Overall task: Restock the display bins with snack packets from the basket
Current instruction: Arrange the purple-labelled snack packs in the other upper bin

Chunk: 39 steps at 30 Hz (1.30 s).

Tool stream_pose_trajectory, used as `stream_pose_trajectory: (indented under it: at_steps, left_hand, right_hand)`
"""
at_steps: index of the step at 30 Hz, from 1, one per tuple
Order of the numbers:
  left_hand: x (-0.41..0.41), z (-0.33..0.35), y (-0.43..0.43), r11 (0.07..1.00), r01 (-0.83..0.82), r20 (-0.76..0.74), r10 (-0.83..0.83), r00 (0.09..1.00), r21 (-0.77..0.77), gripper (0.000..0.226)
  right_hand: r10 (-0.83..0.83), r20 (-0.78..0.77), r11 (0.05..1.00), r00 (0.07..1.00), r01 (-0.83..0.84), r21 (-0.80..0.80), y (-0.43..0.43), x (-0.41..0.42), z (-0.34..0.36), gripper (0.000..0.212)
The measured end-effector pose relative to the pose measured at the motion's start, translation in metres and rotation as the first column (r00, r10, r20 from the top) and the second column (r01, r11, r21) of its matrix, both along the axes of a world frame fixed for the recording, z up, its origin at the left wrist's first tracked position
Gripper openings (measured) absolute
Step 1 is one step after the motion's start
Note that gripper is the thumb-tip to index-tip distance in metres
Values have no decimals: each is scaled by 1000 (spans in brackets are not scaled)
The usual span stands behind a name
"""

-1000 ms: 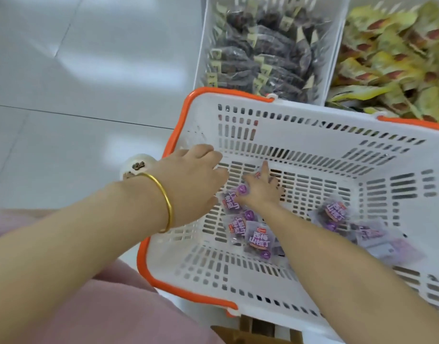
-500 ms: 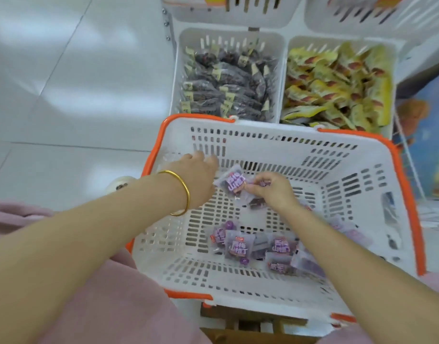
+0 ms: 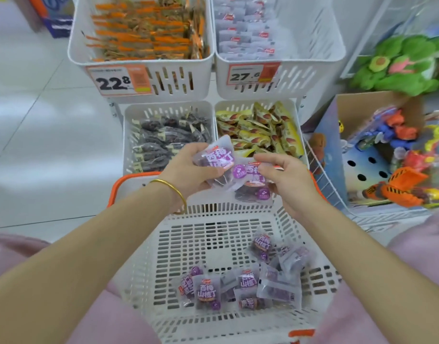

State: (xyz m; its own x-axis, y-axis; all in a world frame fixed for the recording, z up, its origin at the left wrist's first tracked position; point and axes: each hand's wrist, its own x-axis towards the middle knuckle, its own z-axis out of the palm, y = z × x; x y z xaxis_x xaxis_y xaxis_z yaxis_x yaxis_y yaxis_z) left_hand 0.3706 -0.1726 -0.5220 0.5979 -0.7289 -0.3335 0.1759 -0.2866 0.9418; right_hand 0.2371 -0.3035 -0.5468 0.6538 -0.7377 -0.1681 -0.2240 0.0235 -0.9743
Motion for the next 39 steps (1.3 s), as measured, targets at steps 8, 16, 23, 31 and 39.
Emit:
stream_pose_trajectory:
  at_steps: [8, 16, 23, 31, 39]
  left_hand:
    - [15, -16, -16, 984, -107, 306, 59, 950, 145, 35]
    - [3, -11, -23, 992, 74, -2, -75, 997, -101, 17]
    - [-2, -20, -29, 979, 205, 314, -190, 930, -13, 70]
    - [6, 16, -45, 933, 352, 538, -260, 802, -72, 62]
    - [48, 91, -156, 957, 287, 870, -181, 460, 47, 77]
  right_hand:
    - [-74, 257, 997, 964, 63, 52, -15, 7, 12, 33]
    - [-81, 356, 996, 931, 66, 54, -9, 21, 7, 39]
    - [-57, 306, 972, 950, 122, -200, -5, 19, 11, 37]
    - [521, -105, 835, 847, -531, -144, -53, 10, 74, 61]
    - [142, -38, 765, 989, -134, -630, -168, 45, 155, 56]
